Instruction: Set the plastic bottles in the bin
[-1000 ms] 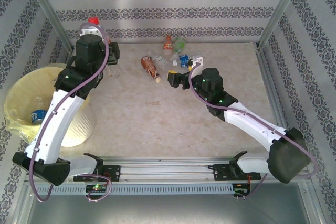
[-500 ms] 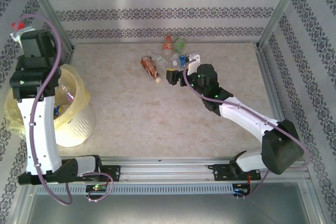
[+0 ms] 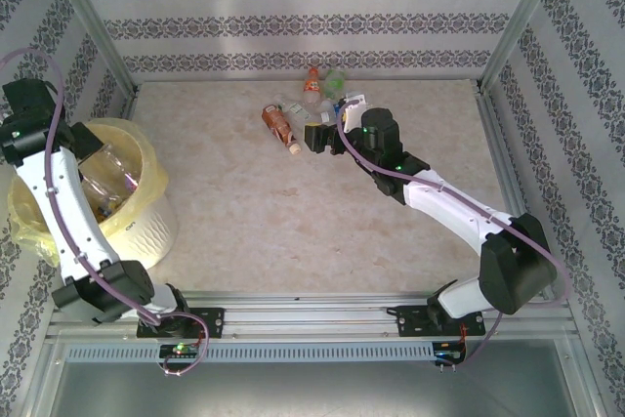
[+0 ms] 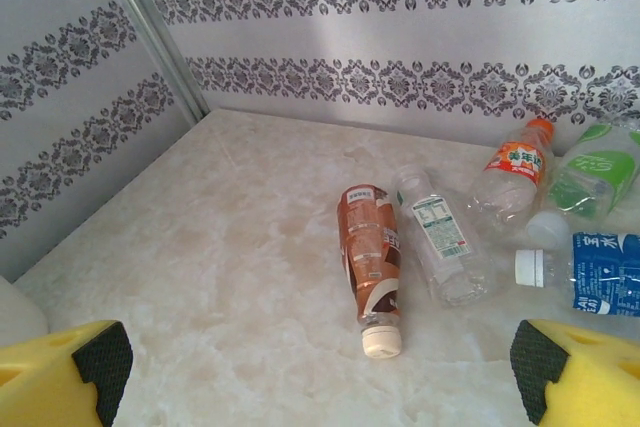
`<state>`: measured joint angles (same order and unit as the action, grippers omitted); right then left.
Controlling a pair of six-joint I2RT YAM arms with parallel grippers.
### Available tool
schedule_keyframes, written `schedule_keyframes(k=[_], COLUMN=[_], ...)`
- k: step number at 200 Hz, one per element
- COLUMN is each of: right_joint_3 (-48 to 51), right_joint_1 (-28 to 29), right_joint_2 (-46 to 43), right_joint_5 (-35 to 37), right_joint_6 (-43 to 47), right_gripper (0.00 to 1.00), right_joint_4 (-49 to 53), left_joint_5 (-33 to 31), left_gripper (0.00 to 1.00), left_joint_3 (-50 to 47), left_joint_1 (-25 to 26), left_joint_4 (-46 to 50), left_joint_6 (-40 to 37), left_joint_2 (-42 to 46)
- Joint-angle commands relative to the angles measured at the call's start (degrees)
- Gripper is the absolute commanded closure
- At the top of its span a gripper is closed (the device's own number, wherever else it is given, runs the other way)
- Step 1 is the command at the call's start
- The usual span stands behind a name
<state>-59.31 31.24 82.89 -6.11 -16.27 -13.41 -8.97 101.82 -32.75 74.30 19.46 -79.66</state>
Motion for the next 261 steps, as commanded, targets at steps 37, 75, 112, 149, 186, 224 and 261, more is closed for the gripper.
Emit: schedule_keyframes(k=[37, 75, 112, 149, 186, 224, 261], right_joint_3=[-0.92, -0.93, -0.74, -0.11, 0.26, 0.67, 0.26], right_joint_1=[-0.44, -0.42, -0.48, -0.48, -0.48, -0.48, -0.48], right_joint_2=[0.12, 0.78, 1.04, 1.64, 1.06, 0.91, 1.26], right_joint_5=[-0.04, 0.04, 0.14, -0.39, -0.16, 0.13, -0.31], right_joint_6=[-1.74, -2.36, -2.60, -2.97, -3.24, -3.07, -3.50], right_gripper=[0.02, 0.02, 0.02, 0.02, 0.02, 0.02, 0.02], right_joint_4=[0.34, -0.32, -0.51, -1.43, -1.50, -1.51, -1.62], left_joint_5=[6.65, 10.96, 10.88, 7.43, 10.50, 10.27, 7.58], left_gripper=[0.00, 0.00, 0.00, 0.00, 0.00, 0.00, 0.00], left_joint_3=[1.36, 0.12, -3.05, -5.74, -13.21, -14.90, -13.55], left_joint_1=[-0.29, 1.57, 1.95, 1.82, 1.88, 1.99, 1.95], left_joint_4=[-2.83, -5.76, -10.58, -15.55, -16.47, -15.05, -17.93], left_joint_6=[2.33, 2.68, 3.07, 1.82, 6.08, 6.63, 2.25], left_joint_2=[3.58, 4.20, 4.13, 0.02, 0.03, 1.77, 6.04])
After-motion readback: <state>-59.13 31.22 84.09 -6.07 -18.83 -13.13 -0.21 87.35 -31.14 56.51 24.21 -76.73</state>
